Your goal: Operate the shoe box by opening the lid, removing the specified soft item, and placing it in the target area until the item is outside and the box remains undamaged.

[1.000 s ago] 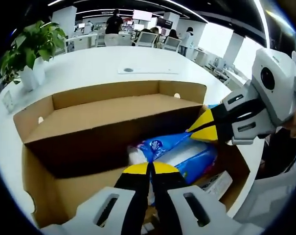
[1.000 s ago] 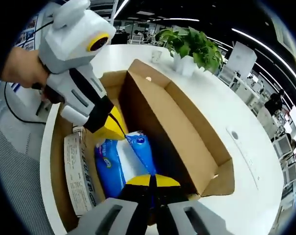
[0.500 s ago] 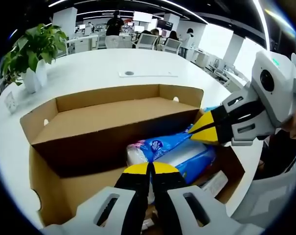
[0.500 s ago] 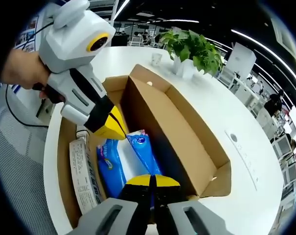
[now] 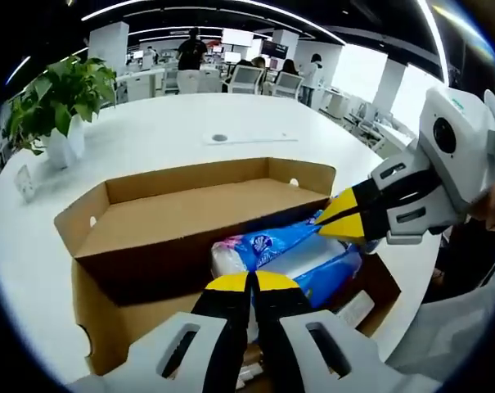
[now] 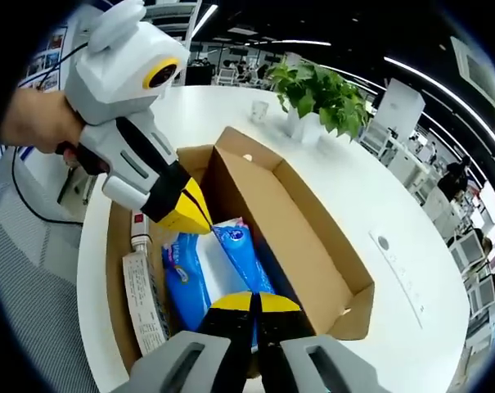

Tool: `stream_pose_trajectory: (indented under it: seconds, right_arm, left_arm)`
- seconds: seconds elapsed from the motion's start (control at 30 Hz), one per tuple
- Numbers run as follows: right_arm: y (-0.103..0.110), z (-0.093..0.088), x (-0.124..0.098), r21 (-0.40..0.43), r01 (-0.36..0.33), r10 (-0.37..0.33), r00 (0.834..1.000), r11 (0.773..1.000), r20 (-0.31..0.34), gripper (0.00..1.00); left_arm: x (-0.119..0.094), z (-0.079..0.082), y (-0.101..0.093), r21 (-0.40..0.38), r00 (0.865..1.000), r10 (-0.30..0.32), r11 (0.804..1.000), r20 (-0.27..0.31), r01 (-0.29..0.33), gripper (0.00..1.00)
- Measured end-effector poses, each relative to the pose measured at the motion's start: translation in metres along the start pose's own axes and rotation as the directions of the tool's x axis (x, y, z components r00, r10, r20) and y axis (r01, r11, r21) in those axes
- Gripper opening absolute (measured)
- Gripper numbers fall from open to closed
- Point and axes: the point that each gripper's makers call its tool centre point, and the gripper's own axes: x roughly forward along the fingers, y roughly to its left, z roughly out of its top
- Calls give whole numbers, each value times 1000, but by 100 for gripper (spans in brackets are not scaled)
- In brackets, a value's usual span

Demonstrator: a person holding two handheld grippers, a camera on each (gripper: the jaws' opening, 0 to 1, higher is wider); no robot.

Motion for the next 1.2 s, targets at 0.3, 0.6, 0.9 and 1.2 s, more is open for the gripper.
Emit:
stream_pose_trajectory:
  seconds: [0.3,0.6,0.9,1.2]
  right_arm:
    - [-3,13,-11,-15,10,-10,1000,1000,17,0]
    - [-7,27,-28,-32,34,-33,999,999,44,0]
    - [-11,39,-44,-44,55,-52,996,997,69,0]
    - [-17,42,-60,-41,69,-65,994,997,86,0]
  left_arm:
    - [-12,12,-2,11,1000,-2,1000,19,2,0]
    - [-27,24,-9,17,999,-14,1000,42,13,0]
    - [-38,34,-15,40,998,-24,999,55,22,0]
    - [-45,47,-24,53,997,-41,998,66,38,0]
